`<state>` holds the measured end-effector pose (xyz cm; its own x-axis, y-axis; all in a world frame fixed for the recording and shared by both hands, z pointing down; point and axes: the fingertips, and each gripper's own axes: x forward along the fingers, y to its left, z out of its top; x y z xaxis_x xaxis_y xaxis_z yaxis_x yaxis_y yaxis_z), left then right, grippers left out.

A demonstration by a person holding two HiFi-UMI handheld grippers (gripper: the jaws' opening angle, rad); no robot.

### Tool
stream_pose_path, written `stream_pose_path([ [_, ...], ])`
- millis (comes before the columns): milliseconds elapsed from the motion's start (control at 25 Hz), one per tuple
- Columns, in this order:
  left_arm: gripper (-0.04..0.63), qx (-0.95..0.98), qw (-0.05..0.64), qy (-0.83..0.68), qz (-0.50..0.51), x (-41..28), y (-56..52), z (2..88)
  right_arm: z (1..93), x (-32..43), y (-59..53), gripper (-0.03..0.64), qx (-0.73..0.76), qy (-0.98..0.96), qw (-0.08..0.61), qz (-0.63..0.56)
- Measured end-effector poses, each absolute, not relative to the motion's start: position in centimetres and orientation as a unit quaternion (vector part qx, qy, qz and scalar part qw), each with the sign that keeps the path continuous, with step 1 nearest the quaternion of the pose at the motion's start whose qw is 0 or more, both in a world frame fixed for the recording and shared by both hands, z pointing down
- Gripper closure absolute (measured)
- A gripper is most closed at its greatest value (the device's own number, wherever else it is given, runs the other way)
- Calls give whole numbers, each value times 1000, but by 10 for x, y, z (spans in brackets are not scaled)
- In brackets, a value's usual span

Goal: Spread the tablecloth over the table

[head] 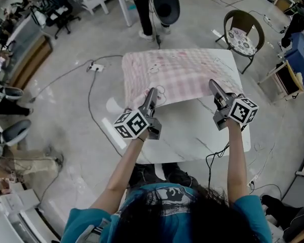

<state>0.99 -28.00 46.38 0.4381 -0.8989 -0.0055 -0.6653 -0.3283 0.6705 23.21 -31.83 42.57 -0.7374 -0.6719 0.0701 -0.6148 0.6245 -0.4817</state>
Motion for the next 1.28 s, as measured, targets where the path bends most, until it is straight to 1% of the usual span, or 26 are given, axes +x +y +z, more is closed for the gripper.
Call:
stream_pose_path([
  [120, 546, 806, 296, -484, -167, 49, -270, 463, 425, 271, -301, 592, -365, 896, 66, -245],
  [280, 549, 815, 320, -461, -146, 117, -249, 479, 441, 340, -266, 592, -379, 885, 76, -260],
  [480, 546, 822, 344, -443, -104, 159, -236, 496, 462, 385, -244, 588, -410, 863, 80, -285],
  [680, 546, 806, 387, -438, -97, 178, -227, 524, 492, 406, -231, 583, -425, 848, 79, -307],
  [840, 546, 793, 413, -437, -102, 179, -215, 537, 516, 410, -214, 581, -419, 836, 93, -342],
  [1000, 548, 788, 425, -436, -93, 189, -186, 560, 545, 421, -188, 581, -431, 815, 104, -374],
  [1160, 552, 770, 464, -425, -101, 191, -152, 589, 568, 418, -157, 581, -437, 798, 111, -401],
  [1280, 552, 767, 468, -428, -99, 193, -133, 602, 578, 424, -138, 581, -446, 790, 103, -408],
])
